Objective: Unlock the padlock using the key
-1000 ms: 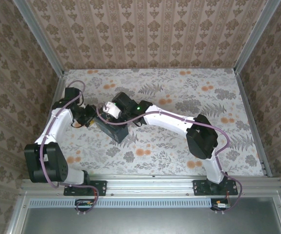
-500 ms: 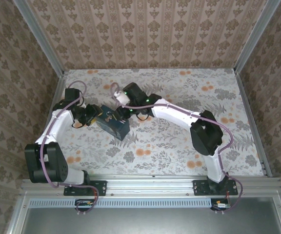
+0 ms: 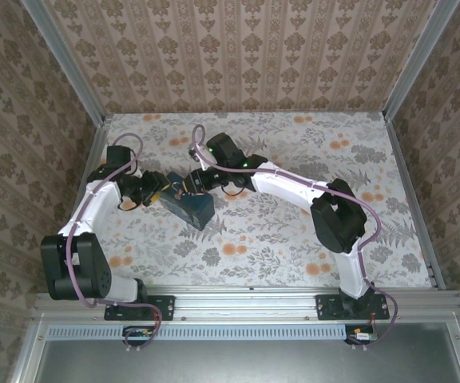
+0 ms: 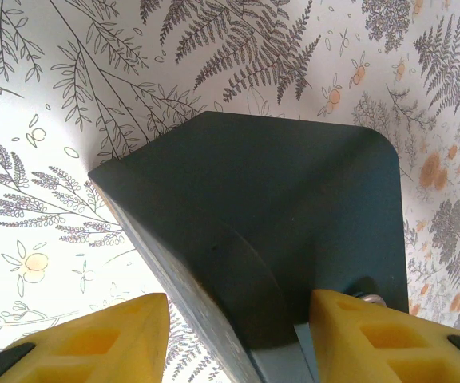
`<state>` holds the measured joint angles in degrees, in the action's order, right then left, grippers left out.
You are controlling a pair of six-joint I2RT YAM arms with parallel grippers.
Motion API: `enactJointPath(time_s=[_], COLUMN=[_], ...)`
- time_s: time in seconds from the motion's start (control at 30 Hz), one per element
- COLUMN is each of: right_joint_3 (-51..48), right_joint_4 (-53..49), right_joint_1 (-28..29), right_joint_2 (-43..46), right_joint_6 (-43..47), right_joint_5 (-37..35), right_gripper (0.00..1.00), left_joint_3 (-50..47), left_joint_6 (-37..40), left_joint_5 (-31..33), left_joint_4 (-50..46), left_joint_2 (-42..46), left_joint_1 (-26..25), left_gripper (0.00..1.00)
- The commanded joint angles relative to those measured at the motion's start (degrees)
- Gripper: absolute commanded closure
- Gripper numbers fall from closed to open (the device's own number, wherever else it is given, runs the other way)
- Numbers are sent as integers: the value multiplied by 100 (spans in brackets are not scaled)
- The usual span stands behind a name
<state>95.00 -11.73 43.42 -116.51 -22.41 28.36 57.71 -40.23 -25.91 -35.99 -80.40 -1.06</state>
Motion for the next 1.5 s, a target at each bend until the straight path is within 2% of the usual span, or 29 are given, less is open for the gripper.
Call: enactJointPath(time_s=[0.0, 0.23, 0.37, 0.53, 0.7, 0.83, 1.27, 1.33, 1.47], right_joint_3=[97, 142, 370, 403, 645, 679, 887, 896, 689], right_joint_4=[-43, -188, -547, -523, -792, -841, -842, -827, -564], right_joint_1=[52, 81, 169, 79, 57, 70, 77, 75, 56], right_joint_2=[-47, 43, 46, 68, -95, -204, -709, -757, -710], right_joint_6=[11, 358, 824, 766, 1047, 1215, 1244, 1223, 1081], right_joint_5=[15, -192, -714, -1199, -1047, -820, -427, -407, -278], right_gripper=[73, 64, 61, 58, 47, 32, 28, 30, 43], left_joint_3=[-177, -155, -31, 60, 148, 175, 165, 161, 182], left_joint_6=[60, 12, 19, 32, 59, 67, 45, 46, 32], left_joint_5=[51, 0, 2, -9, -2, 3, -1, -2, -2], left_joint_4=[-435, -459, -519, -592, -650, -686, -707, -713, -710], left_joint_2=[-14, 32, 77, 77, 68, 76, 94, 95, 103], left_joint_1=[-40, -35, -35, -35, -34, -34, -27, -27, -32], left_gripper=[51, 51, 51, 51, 51, 51, 51, 51, 51])
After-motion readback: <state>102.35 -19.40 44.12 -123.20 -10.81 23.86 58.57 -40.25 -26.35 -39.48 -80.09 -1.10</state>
